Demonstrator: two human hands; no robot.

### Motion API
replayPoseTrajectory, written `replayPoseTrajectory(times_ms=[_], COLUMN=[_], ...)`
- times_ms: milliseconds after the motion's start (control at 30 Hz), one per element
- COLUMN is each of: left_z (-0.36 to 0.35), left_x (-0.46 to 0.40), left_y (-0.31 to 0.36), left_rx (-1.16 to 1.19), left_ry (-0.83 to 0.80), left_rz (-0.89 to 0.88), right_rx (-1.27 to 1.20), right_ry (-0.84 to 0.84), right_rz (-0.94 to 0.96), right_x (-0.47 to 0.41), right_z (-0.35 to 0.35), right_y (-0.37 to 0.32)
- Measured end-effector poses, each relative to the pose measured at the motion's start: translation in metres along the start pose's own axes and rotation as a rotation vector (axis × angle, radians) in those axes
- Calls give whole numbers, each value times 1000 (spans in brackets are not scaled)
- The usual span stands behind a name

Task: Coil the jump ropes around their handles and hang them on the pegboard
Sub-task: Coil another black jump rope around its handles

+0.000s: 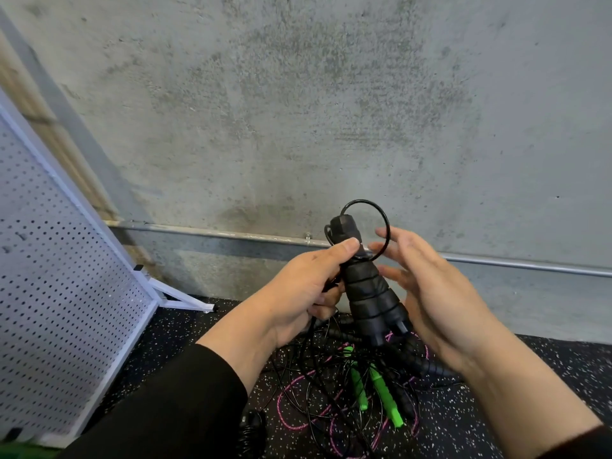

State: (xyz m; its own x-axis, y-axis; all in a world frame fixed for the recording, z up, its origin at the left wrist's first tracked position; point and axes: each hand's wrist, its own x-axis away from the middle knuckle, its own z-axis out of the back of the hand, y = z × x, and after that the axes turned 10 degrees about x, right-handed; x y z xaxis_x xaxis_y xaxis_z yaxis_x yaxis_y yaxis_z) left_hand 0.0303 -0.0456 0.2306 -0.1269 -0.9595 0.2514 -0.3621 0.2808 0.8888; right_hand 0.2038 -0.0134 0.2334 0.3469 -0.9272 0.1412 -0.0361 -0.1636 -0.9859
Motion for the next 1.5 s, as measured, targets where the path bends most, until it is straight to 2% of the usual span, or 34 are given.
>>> replayPoseTrajectory(times_ms=[167, 300, 467, 733, 867, 1067, 1133, 1233, 1400, 1500], left_z=[-5, -8, -7, 0, 8, 10, 12, 15, 10, 1], left_x=[-2, -2, 0, 4, 6, 8, 7, 6, 6, 5], left_y=[-5, -9, -5, 7, 9, 14, 15, 15, 11, 2], left_rx=[-67, -70, -17, -194, -359, -431, -486, -528, -379, -277], left_ry=[9, 8, -38, -64, -50, -24, 19, 90, 54, 96], left_rz=[-32, -43, -48, -31, -60, -64, -42, 17, 73, 87], right_rx=[-35, -73, 51, 26, -9, -26, -25, 28, 271, 478], right_ry=[108, -30, -171, -272, -291, -365, -326, -179, -3, 93], right_rz=[-81, -189, -326, -309, -292, -360, -351, -298, -155, -78], right_x=[2, 6, 11, 15, 14, 16, 16, 14, 10, 7], right_z=[-9, -8, 1, -1, -3, -9, -9, -6, -5, -4], right_y=[1, 1, -5, -9, -8, -2, -4, -8, -4, 0])
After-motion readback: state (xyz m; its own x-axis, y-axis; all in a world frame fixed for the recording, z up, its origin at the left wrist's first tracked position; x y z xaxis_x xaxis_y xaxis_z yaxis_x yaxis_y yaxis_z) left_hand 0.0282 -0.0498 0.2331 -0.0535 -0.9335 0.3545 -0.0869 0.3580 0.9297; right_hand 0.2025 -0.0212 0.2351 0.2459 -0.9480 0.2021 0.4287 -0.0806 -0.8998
